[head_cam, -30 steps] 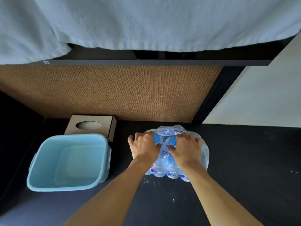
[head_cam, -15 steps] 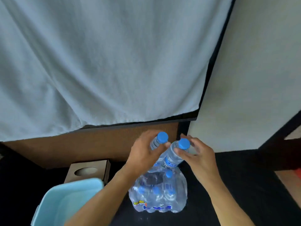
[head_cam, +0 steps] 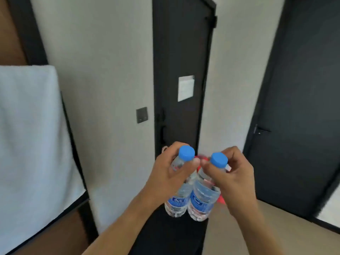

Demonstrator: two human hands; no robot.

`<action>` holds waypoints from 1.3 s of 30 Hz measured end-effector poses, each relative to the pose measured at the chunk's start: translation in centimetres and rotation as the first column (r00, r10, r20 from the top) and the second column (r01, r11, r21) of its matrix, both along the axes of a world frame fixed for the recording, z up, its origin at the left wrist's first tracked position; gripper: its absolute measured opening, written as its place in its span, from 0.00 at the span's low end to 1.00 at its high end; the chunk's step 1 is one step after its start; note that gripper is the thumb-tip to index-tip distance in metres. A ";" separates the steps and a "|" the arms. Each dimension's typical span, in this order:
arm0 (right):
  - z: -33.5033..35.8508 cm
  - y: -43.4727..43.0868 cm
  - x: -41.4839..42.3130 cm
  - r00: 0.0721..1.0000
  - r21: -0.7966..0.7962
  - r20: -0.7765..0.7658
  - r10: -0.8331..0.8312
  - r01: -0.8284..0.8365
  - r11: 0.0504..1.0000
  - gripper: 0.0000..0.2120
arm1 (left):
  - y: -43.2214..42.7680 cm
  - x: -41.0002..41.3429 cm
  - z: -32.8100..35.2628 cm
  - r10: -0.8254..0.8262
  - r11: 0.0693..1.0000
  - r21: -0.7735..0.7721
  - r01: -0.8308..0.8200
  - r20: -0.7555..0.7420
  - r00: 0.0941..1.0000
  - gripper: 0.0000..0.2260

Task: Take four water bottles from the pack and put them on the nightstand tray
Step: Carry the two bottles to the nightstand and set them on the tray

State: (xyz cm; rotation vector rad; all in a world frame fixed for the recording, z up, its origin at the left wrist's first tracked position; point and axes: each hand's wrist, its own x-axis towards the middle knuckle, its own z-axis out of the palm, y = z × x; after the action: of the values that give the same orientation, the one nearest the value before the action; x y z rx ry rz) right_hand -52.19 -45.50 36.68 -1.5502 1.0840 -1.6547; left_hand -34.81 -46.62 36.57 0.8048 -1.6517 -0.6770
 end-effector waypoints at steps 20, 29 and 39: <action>2.3 47.7 -66.1 0.143 0.062 -0.014 -0.990 0.988 0.141 0.22 | 33.4 -80.0 0.7 -0.966 0.226 0.121 0.967 -0.103 0.239 0.09; -0.3 64.8 -90.0 -0.224 0.043 -0.052 -0.973 0.973 -0.226 0.23 | 50.0 -108.4 -1.0 -0.992 -0.048 0.189 0.981 -0.120 -0.025 0.08; -2.7 78.0 -114.9 -0.535 0.094 -0.021 -0.845 0.840 -0.534 0.24 | 63.5 -139.9 -1.1 -0.958 -0.287 0.271 0.919 -0.091 -0.272 0.15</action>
State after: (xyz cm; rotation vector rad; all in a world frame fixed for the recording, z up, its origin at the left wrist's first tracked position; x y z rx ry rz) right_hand -167.08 32.48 33.97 0.4561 3.0084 -2.4239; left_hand -174.71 16.93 35.49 -0.8264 -2.1829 -2.0904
